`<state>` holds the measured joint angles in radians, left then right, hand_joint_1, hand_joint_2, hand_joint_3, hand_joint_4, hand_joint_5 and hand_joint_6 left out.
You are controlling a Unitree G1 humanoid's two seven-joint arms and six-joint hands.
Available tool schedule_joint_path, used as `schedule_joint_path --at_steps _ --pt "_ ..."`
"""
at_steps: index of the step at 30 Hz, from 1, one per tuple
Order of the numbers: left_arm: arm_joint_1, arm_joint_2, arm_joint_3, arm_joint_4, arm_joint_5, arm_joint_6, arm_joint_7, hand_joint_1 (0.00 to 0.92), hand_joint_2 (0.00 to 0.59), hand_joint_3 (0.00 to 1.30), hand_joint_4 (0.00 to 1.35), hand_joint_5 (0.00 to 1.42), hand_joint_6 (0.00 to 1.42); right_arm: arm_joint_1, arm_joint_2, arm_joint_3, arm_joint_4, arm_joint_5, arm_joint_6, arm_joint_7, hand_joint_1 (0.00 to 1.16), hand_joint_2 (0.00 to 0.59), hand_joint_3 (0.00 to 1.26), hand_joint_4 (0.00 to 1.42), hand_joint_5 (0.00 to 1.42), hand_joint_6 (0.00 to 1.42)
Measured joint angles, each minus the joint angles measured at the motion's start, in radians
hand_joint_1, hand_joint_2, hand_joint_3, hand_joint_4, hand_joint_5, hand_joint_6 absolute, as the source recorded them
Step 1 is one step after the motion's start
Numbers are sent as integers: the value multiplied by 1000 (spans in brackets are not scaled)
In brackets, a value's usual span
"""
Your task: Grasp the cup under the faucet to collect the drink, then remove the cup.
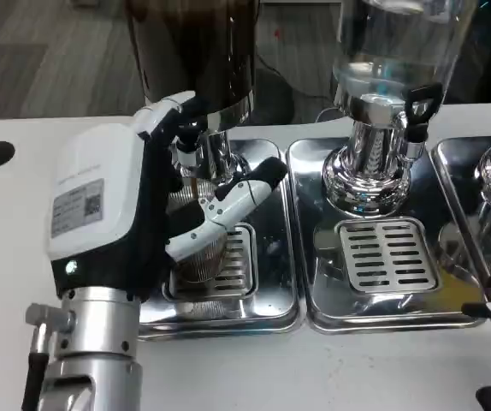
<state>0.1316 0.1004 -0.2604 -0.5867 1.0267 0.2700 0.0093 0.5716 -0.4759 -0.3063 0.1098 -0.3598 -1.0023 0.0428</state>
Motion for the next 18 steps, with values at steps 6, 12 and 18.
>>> schedule_joint_path --at_steps 6,12,18 --pt "8 0 -2 -6 0 0 0 78 69 328 284 747 933 -8 -7 2 0 13 24 2 555 357 228 55 2 0" --pt "15 0 -3 -11 0 -1 0 8 32 97 38 618 903 -18 -15 7 0 26 48 8 556 357 224 54 2 0" --pt "50 -1 24 -11 -80 -67 68 0 19 0 0 399 818 -20 -21 21 1 44 57 17 557 357 223 54 2 0"
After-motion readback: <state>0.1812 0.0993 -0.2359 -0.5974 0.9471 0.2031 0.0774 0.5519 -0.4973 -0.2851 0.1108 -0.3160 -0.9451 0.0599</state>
